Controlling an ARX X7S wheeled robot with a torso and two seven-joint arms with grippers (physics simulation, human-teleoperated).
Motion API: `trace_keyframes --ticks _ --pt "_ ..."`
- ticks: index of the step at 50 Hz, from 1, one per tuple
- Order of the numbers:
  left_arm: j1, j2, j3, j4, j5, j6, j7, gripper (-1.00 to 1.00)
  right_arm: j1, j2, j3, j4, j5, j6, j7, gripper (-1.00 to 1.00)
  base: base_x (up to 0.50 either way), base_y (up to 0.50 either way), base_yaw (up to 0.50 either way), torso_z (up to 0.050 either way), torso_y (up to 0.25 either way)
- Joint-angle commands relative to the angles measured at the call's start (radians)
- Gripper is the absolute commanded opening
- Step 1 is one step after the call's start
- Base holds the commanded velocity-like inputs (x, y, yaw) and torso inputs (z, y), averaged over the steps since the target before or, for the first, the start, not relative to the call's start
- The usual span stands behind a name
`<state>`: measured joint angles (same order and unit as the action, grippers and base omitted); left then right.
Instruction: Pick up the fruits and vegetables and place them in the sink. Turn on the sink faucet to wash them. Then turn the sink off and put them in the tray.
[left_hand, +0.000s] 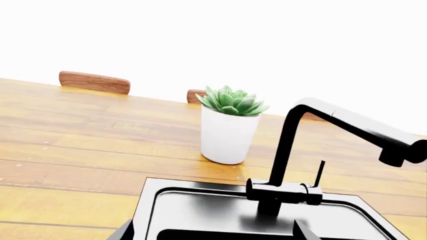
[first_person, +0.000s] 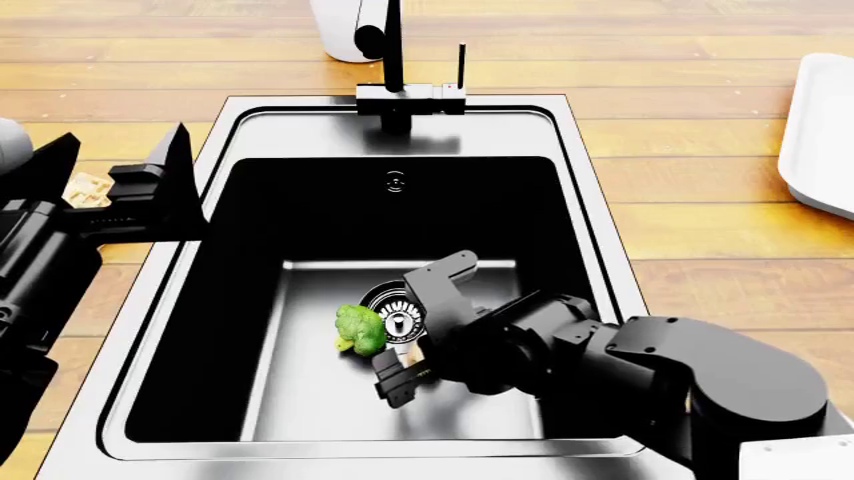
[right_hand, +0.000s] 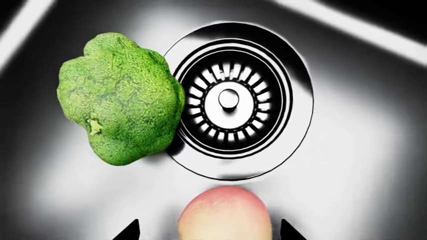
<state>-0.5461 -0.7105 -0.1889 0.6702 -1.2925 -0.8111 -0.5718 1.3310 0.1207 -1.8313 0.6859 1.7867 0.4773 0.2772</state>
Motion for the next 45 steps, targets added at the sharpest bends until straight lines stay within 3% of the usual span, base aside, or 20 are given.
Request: trace_keyframes --ticks 1,4,9,17,25,26,41,45 --pt "0.002 -0.002 0.000 -0.001 0.000 0.004 0.001 1.00 0.005 0.017 0.009 -0.043 -0.001 -0.003 0.020 1.00 0.00 0.00 0.00 0.000 0.000" --pt "0.004 -0.003 -0.002 0.000 -0.001 0.005 0.001 1.00 0.001 0.003 0.007 -0.015 -0.004 0.001 0.003 1.00 0.00 0.00 0.00 0.000 0.000" --pt "0.020 -0.006 -0.009 -0.003 0.009 0.012 0.010 1.00 -0.040 -0.118 -0.022 0.237 -0.028 0.041 -0.141 1.00 0.00 0.00 0.00 0.000 0.000" --pt "0.034 -0.005 -0.012 -0.003 0.015 0.017 0.014 1.00 -0.115 -0.121 0.202 0.288 -0.244 0.158 -0.163 1.00 0.00 0.00 0.00 0.000 0.000" --pt "0.041 -0.008 -0.015 -0.001 0.013 0.020 0.012 1.00 -0.168 -0.121 0.263 0.298 -0.300 0.212 -0.163 1.00 0.00 0.00 0.00 0.000 -0.003" --pt "0.041 -0.008 -0.016 -0.001 0.013 0.021 0.012 1.00 -0.170 -0.121 0.266 0.299 -0.299 0.215 -0.159 -1.00 0.00 0.00 0.00 0.000 -0.013" --pt "0.038 -0.011 -0.010 0.008 0.005 0.018 0.002 1.00 -0.118 -0.118 0.288 0.288 -0.380 0.055 -0.002 -1.00 0.00 0.00 0.00 0.000 -0.005" --pt "0.038 -0.011 -0.006 0.014 0.002 0.016 -0.003 1.00 -0.088 -0.004 0.327 0.076 -0.382 -0.011 0.126 -1.00 0.00 0.00 0.00 0.000 0.000"
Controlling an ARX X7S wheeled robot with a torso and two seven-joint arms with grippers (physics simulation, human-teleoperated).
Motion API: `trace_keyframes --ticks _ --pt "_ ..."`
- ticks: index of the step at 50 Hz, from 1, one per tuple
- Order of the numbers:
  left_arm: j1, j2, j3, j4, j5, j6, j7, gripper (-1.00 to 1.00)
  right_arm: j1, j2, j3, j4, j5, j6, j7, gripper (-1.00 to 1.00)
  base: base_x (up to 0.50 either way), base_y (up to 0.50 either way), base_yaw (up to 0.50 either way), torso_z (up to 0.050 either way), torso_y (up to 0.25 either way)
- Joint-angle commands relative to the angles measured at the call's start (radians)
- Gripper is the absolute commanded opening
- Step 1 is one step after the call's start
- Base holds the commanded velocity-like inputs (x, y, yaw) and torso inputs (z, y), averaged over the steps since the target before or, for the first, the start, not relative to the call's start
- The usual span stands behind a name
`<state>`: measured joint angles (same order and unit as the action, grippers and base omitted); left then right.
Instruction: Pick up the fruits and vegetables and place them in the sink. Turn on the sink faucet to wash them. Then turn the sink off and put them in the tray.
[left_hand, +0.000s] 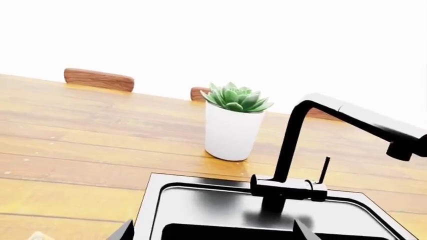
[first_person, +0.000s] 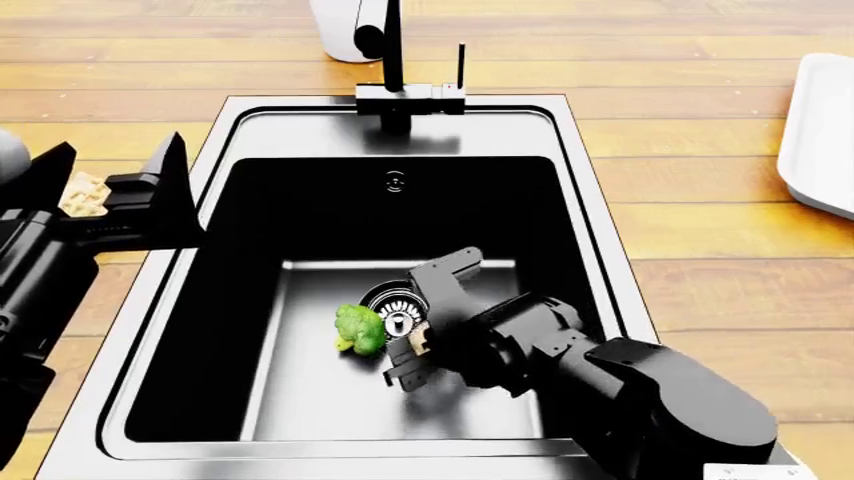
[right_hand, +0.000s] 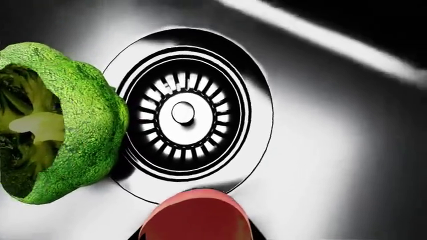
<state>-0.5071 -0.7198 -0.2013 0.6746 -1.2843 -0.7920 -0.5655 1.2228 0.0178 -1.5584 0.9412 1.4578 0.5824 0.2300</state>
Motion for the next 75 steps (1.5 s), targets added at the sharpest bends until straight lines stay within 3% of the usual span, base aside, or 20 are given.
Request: trace_keyframes --ticks 1,12,21,35,56,75 --pt "0.008 -0.001 0.005 0.013 -0.004 -0.002 -0.008 1.00 0.027 0.129 0.066 -0.233 -0.051 -0.129 0.200 -1.00 0.00 0.00 0.00 0.000 0.000" --pt "0.030 -0.006 0.008 0.027 -0.016 -0.008 -0.016 1.00 0.085 0.290 0.142 -0.555 -0.004 -0.153 0.316 -1.00 0.00 0.00 0.00 0.000 0.000" --pt "0.030 -0.028 0.048 0.057 -0.036 -0.038 0.015 1.00 0.163 0.451 0.218 -0.839 0.032 -0.154 0.522 -1.00 0.00 0.00 0.00 0.000 0.000" --pt "-0.233 -0.023 0.263 -0.047 -0.099 -0.199 0.014 1.00 0.142 0.590 0.273 -1.025 0.056 -0.201 0.660 -1.00 0.00 0.00 0.00 0.000 0.000" --pt "-0.506 0.183 0.673 -0.472 0.202 -0.331 0.163 1.00 0.112 0.628 0.275 -1.053 0.063 -0.205 0.691 -1.00 0.00 0.00 0.00 0.000 0.000" --pt "-0.524 0.301 0.865 -0.817 0.379 -0.278 0.264 1.00 0.086 0.619 0.274 -1.015 0.054 -0.221 0.661 -1.00 0.00 0.00 0.00 0.000 0.000"
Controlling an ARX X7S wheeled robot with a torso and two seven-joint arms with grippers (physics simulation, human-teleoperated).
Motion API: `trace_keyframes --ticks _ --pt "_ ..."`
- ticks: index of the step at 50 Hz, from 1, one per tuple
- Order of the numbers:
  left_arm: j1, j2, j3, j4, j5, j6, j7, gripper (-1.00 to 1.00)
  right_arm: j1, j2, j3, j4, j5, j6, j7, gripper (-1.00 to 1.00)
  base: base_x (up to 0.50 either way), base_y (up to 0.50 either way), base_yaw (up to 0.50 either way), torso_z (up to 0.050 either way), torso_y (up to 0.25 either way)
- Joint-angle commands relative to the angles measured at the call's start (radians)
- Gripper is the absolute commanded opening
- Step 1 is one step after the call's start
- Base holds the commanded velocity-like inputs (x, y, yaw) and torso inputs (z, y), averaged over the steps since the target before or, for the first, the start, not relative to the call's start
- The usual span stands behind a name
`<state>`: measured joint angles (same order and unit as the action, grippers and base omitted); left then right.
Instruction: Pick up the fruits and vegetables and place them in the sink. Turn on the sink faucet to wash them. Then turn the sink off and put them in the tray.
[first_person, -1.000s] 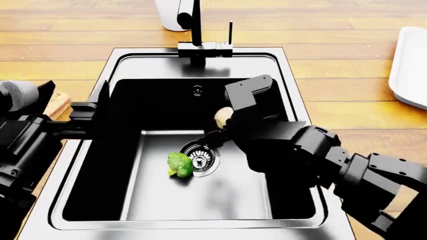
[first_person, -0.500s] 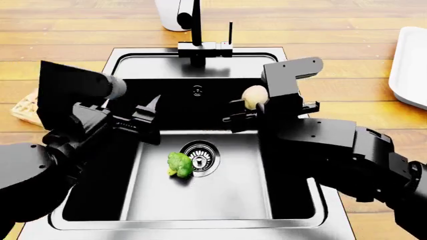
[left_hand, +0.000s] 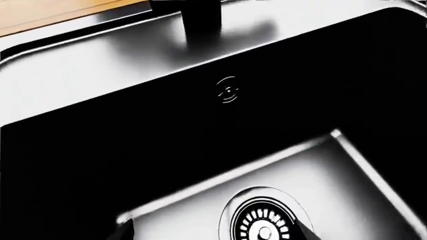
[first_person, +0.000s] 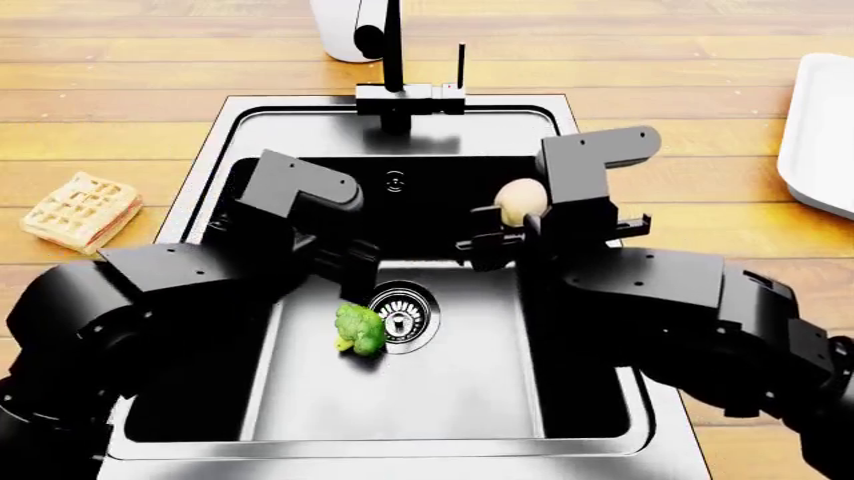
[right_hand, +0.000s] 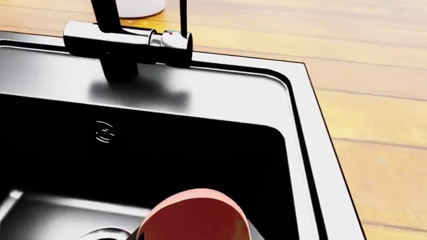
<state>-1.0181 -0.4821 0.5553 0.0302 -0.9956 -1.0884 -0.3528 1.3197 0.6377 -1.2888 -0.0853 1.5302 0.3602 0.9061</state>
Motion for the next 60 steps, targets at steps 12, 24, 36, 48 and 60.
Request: trace_keyframes --ticks 12,24,36,48,60 --pt "0.054 0.076 0.159 -0.223 0.121 0.046 0.064 1.00 -0.033 -0.004 0.001 0.029 -0.024 -0.009 -0.031 -1.00 0.00 0.00 0.00 0.000 0.000" --pt "0.066 0.083 0.172 -0.251 0.128 0.052 0.069 1.00 -0.046 -0.011 -0.002 0.042 -0.032 -0.015 -0.042 -1.00 0.00 0.00 0.00 0.000 0.000" --pt "0.084 0.043 0.109 -0.100 0.063 0.034 0.016 1.00 -0.045 -0.019 -0.011 0.053 -0.041 -0.003 -0.049 -1.00 0.00 0.00 0.00 0.000 0.000" --pt "0.084 0.042 0.110 -0.098 0.060 0.035 0.014 1.00 -0.046 -0.020 -0.009 0.053 -0.041 -0.002 -0.049 -1.00 0.00 0.00 0.00 0.000 0.000" --pt "-0.116 0.146 0.234 -0.417 0.155 0.002 0.161 1.00 -0.048 -0.028 -0.011 0.062 -0.047 0.000 -0.058 -1.00 0.00 0.00 0.00 0.000 0.000"
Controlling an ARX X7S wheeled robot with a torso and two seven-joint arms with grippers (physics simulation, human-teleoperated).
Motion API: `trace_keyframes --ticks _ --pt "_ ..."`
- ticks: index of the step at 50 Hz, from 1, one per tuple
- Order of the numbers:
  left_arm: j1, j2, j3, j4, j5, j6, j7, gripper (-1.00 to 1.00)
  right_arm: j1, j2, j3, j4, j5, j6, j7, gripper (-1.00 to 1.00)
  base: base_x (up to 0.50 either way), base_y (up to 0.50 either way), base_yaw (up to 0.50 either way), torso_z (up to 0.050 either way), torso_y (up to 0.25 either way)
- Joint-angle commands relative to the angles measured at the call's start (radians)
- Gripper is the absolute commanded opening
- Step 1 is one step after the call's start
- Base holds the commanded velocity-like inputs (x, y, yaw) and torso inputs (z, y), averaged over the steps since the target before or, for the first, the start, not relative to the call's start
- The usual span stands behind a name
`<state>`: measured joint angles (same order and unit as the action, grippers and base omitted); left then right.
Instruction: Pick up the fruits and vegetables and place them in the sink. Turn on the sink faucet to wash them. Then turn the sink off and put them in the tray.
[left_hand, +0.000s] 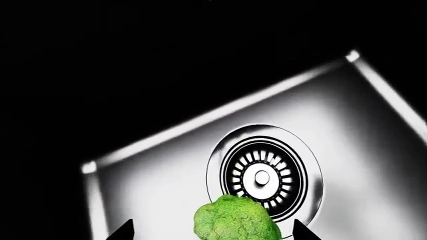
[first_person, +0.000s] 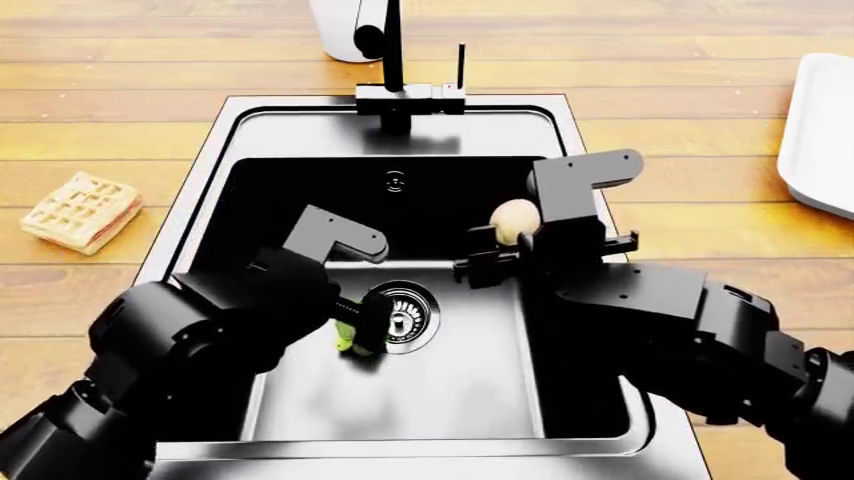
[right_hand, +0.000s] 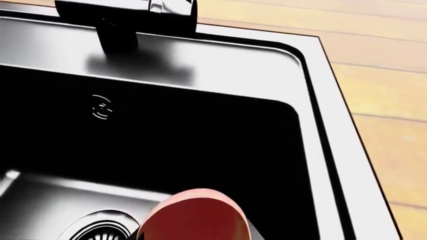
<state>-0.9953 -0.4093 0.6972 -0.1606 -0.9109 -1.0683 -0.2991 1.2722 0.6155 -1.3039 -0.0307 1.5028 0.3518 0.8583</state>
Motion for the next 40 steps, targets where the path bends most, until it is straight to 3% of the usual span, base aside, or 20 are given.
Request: trace_keyframes --ticks 1,13,20,31,40 --pt "-0.160 0.087 0.111 -0.259 0.084 -0.018 0.127 1.00 -0.001 -0.007 0.003 0.011 -0.020 0.008 -0.013 -1.00 0.00 0.00 0.00 0.000 0.000" --pt "-0.305 0.260 0.280 -0.609 0.215 0.060 0.323 1.00 -0.008 -0.010 0.005 0.028 -0.028 -0.001 -0.029 -1.00 0.00 0.00 0.00 0.000 0.000" --pt "-0.346 0.404 0.351 -0.952 0.291 0.220 0.467 1.00 -0.017 -0.005 0.006 0.023 -0.032 -0.007 -0.032 -1.00 0.00 0.00 0.00 0.000 0.000" --pt "-0.319 0.409 0.616 -1.014 0.023 0.286 0.451 1.00 -0.016 0.001 0.010 0.015 -0.031 -0.005 -0.023 -1.00 0.00 0.00 0.00 0.000 0.000" --pt "-0.294 0.409 0.723 -1.040 -0.082 0.306 0.454 1.00 -0.015 -0.013 0.007 0.040 -0.036 -0.002 -0.036 -1.00 0.00 0.00 0.00 0.000 0.000"
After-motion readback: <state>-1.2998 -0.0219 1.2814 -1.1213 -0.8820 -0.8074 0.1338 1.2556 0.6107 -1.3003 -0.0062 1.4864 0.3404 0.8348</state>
